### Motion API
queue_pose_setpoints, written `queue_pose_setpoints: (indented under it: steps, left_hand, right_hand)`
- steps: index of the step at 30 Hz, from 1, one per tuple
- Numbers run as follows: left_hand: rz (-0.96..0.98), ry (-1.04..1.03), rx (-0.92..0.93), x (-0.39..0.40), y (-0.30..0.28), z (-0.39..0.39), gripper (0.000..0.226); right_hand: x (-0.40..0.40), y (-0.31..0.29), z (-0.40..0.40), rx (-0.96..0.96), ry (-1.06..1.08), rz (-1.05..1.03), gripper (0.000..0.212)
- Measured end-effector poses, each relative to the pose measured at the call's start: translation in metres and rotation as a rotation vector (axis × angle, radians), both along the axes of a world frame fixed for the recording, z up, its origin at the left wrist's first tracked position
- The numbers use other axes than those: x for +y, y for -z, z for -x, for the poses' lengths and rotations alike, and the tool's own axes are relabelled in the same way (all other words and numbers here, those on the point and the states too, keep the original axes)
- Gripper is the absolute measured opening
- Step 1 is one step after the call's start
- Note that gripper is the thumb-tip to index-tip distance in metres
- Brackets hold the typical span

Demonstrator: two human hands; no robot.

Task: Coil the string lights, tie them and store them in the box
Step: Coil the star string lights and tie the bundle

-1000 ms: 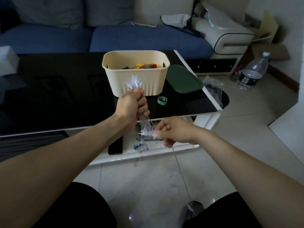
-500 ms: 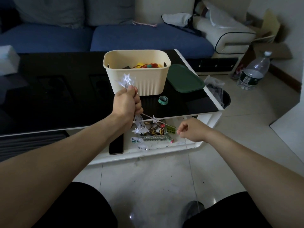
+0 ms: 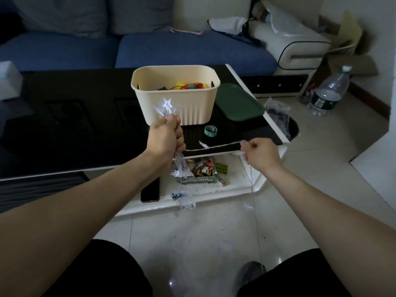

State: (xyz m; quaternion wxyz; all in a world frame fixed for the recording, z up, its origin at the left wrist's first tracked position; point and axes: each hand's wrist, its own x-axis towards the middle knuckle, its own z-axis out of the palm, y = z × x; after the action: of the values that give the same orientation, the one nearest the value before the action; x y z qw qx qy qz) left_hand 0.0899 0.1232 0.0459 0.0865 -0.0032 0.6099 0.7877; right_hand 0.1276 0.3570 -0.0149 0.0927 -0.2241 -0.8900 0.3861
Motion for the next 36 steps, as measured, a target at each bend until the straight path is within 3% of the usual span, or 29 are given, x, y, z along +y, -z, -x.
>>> queue_pose_setpoints:
  steps: [3,10,19,29,36]
  left_hand:
    - [-0.021,-0.031,-0.012,-0.004,-0.002,0.002,0.034]
    - [-0.072,-0.100,-0.036,-0.004,0.000,0.006,0.034]
    - [0.008,-0.108,-0.027,-0.003,0.003,0.007,0.033]
    - [0.012,0.017,-0.054,0.004,0.001,-0.002,0.016]
    - [0.053,0.098,-0.040,0.011,0.010,-0.007,0.024]
  right_hand:
    - [-0.001,-0.003,-0.001,0.084,0.028,0.174,0.043]
    - [-0.007,-0.034,-0.003,0.207,0.154,0.678,0.012]
    - [-0.021,-0.059,-0.010,0.147,-0.032,1.073,0.024]
    - [-0.041,-0.055,-0.021,0.047,-0.218,0.781,0.022]
    - [-0.052,-0.060,-0.020,0.019,-0.246,0.979,0.029]
